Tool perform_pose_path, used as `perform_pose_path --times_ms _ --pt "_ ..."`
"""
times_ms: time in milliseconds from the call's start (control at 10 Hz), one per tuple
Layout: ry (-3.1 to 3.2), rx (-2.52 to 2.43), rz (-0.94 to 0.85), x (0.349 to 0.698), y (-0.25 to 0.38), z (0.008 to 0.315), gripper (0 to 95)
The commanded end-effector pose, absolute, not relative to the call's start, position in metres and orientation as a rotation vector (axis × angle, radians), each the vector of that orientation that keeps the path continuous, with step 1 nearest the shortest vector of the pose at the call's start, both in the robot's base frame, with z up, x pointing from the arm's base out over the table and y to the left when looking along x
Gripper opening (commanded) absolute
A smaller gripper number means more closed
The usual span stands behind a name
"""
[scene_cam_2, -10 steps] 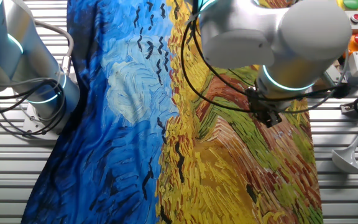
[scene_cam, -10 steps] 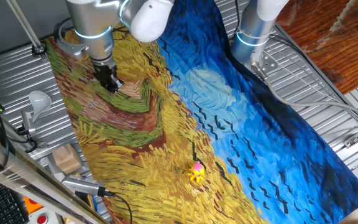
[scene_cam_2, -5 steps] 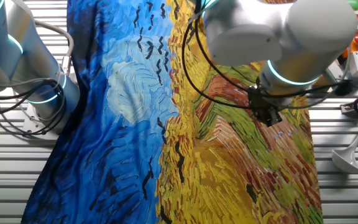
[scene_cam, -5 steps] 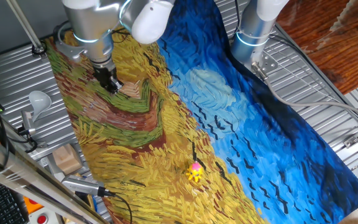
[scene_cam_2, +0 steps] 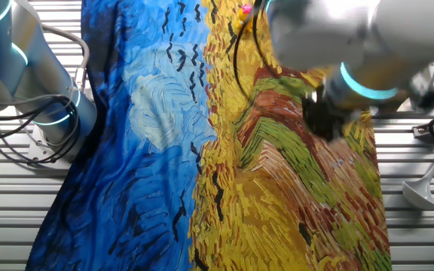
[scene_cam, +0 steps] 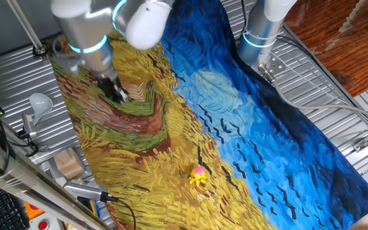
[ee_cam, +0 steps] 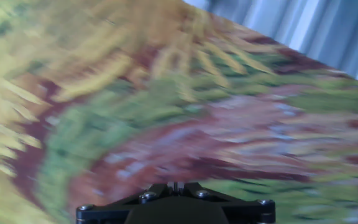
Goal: Grasp the moving object
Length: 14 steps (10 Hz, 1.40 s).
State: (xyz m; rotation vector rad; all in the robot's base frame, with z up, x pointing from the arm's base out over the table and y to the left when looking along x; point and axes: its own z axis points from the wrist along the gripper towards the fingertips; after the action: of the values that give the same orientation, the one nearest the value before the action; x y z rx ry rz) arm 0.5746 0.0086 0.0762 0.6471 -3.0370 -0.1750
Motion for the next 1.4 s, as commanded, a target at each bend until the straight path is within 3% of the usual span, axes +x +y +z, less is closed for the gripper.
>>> perform_pose_path --times_ms 100,900,1400 --pt "-3.085 0.439 -0.116 0.569 0.081 0.074 0.0" --pt "-3.056 0.607 -0.112 0.565 0.095 0.070 0.0" --pt "-3.082 0.467 -0.124 0.526 0.193 0.068 0.0"
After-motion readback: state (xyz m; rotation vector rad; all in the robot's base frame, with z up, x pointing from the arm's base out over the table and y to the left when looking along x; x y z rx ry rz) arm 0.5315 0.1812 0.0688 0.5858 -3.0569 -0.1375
